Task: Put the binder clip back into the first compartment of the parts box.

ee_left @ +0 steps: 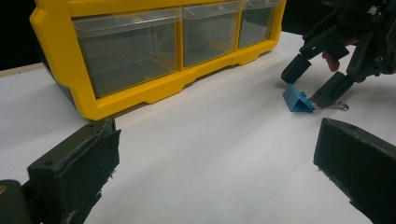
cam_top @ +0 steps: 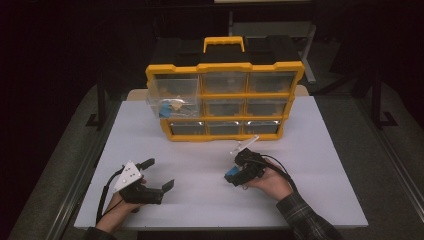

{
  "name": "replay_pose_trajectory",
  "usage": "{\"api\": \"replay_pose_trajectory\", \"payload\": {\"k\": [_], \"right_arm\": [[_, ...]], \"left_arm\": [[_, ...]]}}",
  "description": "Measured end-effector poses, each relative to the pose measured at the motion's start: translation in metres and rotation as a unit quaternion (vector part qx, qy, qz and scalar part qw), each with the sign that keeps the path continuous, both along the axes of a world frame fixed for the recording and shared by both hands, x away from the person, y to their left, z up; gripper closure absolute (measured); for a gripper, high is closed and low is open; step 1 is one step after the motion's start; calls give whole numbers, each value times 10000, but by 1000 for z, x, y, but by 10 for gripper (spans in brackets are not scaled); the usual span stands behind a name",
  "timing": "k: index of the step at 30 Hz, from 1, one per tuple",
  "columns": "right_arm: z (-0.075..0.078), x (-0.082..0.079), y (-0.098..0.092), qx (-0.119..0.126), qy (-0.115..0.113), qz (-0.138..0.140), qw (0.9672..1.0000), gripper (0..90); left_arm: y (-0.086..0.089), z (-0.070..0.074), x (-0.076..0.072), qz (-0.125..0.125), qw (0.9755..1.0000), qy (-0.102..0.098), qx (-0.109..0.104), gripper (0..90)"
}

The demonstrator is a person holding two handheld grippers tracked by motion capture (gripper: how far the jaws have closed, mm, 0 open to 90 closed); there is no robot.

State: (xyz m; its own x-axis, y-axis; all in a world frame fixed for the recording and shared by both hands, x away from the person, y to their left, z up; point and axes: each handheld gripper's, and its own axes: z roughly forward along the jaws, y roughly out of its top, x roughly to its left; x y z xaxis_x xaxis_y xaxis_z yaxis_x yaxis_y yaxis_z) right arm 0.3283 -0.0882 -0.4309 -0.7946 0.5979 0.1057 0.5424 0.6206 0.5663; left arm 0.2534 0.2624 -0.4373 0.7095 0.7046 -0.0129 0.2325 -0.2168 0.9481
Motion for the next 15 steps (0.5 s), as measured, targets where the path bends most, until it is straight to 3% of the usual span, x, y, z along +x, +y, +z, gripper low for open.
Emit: {"api": "replay_pose_trajectory", "payload": {"k": [2, 7, 15], "right_arm": [[0, -1, 0, 53, 58, -44, 10000, 296], [-5, -3, 4, -94, 50, 15, 9999, 339], [-6, -7, 8, -241, -91, -22, 9997, 378]], "left_arm": [[0, 0, 0, -1, 10000, -5, 1, 1], [0, 0, 0, -2, 10000, -10, 5, 2], [0, 0, 0, -1, 10000, -13, 6, 2]]}}
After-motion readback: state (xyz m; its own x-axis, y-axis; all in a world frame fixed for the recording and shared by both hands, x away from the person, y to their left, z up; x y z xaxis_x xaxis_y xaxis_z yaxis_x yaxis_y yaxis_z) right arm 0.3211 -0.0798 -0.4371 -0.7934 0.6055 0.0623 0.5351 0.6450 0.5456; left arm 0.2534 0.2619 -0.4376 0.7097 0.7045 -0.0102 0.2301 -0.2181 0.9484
